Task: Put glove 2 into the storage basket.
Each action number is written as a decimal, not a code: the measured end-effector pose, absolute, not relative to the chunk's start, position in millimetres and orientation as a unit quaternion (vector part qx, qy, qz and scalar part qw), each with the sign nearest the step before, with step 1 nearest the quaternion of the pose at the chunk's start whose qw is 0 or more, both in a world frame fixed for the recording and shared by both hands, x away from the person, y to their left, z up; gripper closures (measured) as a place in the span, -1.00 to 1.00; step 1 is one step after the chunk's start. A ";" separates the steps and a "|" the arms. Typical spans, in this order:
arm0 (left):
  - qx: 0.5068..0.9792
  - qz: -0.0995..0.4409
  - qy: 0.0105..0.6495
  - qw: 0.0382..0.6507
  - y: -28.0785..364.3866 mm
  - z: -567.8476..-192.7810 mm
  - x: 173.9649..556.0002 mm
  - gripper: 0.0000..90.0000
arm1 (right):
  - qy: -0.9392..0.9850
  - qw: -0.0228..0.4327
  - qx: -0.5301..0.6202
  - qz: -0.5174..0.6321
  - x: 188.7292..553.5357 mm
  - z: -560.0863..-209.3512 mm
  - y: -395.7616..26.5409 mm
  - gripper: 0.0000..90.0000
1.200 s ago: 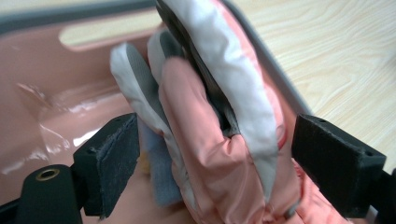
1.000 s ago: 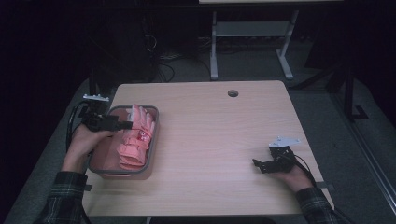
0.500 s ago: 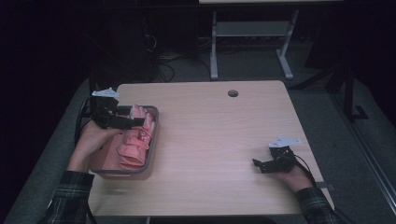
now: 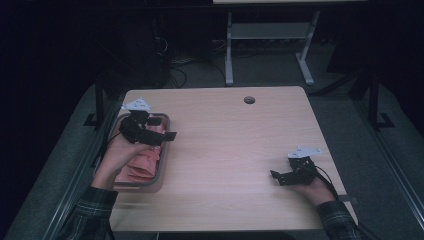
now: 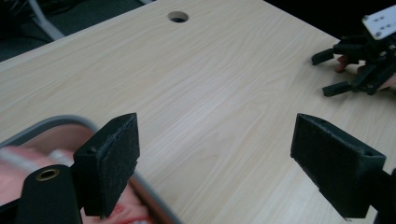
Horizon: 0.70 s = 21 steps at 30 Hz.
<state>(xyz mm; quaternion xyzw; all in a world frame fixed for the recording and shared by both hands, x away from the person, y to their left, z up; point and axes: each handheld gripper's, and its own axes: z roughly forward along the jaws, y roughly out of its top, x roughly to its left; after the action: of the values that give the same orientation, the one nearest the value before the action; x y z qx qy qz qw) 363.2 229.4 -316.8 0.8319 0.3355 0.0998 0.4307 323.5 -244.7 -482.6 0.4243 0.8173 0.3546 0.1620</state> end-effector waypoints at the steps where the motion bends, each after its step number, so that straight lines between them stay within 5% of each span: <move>1: 0.832 0.099 0.332 0.432 226.1 -318.3 362.4 -0.66 | 0.817 0.162 0.424 0.355 323.6 -482.7 -244.6 -0.80; 21: 0.845 0.080 0.295 0.439 167.8 -359.3 346.6 -0.66 | 0.817 0.162 0.425 0.355 323.5 -482.6 -244.6 -0.80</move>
<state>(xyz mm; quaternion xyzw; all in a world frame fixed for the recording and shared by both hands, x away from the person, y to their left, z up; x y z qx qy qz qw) 346.6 167.8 -359.3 0.8448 0.2950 0.0805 0.4391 323.5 -244.6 -482.6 0.4247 0.8171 0.3545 0.1622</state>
